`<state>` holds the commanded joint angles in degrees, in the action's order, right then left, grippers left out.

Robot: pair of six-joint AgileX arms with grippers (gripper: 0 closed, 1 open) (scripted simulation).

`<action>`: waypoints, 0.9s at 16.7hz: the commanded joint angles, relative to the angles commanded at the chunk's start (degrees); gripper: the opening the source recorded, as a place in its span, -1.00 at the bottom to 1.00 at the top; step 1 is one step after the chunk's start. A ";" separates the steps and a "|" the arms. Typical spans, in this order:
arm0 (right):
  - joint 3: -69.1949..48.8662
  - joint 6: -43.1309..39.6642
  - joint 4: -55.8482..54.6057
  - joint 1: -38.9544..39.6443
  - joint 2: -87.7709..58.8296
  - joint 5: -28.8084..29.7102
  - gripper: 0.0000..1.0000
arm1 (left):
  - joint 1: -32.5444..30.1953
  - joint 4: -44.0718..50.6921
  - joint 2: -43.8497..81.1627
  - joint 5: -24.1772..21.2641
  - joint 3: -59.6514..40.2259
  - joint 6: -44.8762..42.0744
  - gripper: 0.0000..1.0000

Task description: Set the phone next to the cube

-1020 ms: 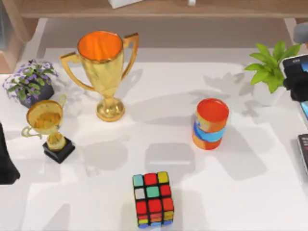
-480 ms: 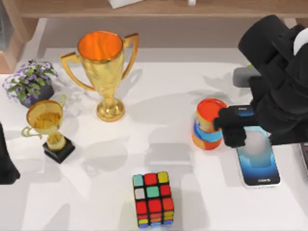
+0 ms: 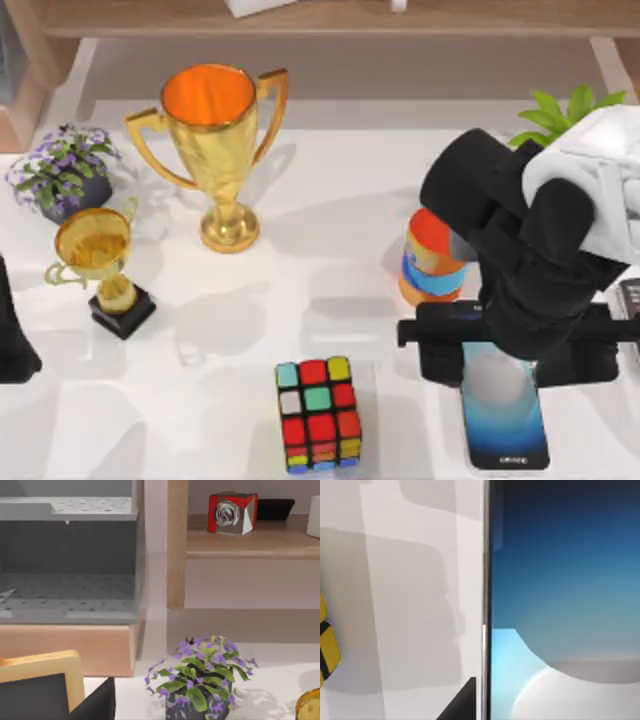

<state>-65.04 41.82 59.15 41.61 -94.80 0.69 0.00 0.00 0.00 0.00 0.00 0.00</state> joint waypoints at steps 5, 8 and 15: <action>0.22 0.57 0.00 0.31 -0.24 0.03 -1.00 | 0.00 0.00 0.00 0.00 0.00 0.00 1.00; 0.07 0.60 -0.13 0.06 -0.05 -0.03 -1.00 | 0.00 0.00 0.00 0.00 0.00 0.00 1.00; 0.52 0.89 -2.36 0.19 -0.40 0.09 -1.00 | 0.00 0.00 0.00 0.00 0.00 0.00 1.00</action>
<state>-64.52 42.72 56.79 41.80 -95.20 0.78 0.00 0.00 0.00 0.00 0.00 0.00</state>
